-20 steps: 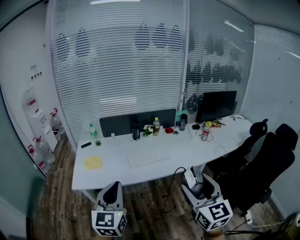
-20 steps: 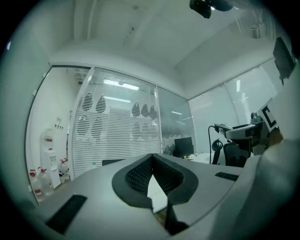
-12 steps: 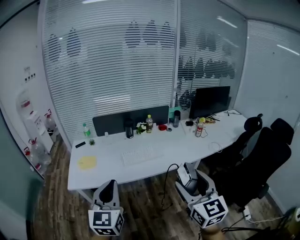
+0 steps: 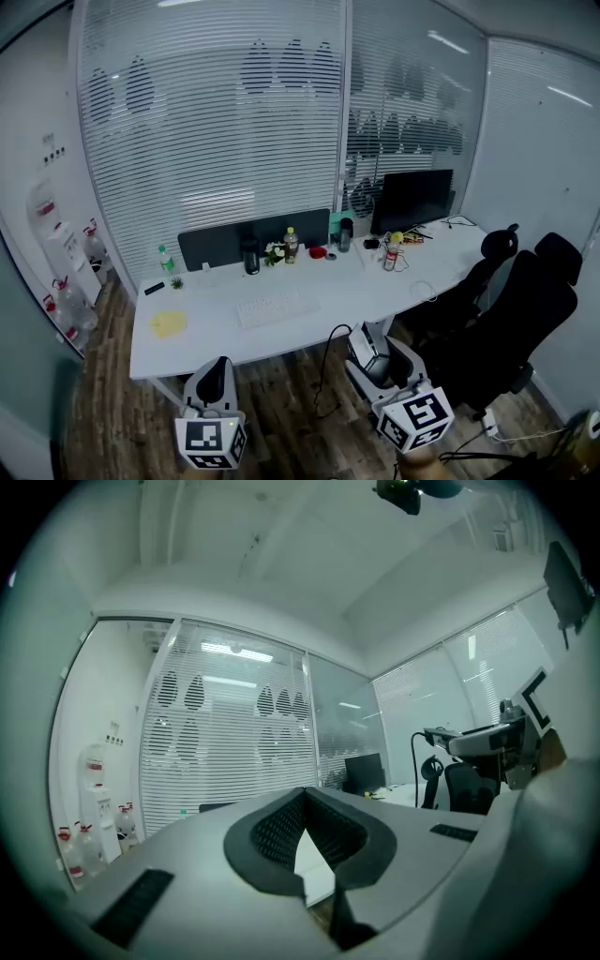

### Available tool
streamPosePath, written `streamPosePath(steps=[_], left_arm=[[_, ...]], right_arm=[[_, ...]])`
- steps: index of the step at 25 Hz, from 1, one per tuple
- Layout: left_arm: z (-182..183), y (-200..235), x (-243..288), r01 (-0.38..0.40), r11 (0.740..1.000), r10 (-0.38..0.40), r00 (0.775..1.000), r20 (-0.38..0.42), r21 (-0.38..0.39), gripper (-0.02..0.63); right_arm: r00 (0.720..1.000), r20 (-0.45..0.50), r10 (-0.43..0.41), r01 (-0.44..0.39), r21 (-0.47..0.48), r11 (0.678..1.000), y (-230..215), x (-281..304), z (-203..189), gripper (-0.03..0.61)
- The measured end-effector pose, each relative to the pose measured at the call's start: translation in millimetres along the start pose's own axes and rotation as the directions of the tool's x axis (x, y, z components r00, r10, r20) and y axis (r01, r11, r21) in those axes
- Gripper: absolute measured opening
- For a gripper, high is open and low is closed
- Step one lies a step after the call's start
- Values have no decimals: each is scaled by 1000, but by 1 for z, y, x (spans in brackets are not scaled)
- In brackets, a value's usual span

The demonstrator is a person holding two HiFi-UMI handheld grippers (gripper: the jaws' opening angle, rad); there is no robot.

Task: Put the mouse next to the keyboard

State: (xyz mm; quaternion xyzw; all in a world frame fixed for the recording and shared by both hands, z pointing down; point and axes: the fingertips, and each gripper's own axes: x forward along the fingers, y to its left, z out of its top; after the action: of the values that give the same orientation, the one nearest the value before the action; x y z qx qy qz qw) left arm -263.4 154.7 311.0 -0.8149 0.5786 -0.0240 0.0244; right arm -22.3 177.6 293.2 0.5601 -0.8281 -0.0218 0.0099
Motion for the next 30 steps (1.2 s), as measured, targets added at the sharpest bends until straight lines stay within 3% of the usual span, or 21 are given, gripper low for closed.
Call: streamPosePath(steps=[9, 23, 30], left_arm=[[-4, -21, 6, 17, 1000, -17, 1000, -11, -17, 29], [-1, -111, 50, 48, 999, -48, 999, 11, -3, 29], [-8, -120, 78, 56, 998, -55, 998, -11, 8, 29]], right_arm=[[1000, 1, -5, 5, 23, 1000, -17, -13, -3, 303], [1000, 30, -5, 5, -13, 1000, -97, -47, -6, 302], [999, 33, -16, 16, -5, 1000, -124, -35, -11, 302]])
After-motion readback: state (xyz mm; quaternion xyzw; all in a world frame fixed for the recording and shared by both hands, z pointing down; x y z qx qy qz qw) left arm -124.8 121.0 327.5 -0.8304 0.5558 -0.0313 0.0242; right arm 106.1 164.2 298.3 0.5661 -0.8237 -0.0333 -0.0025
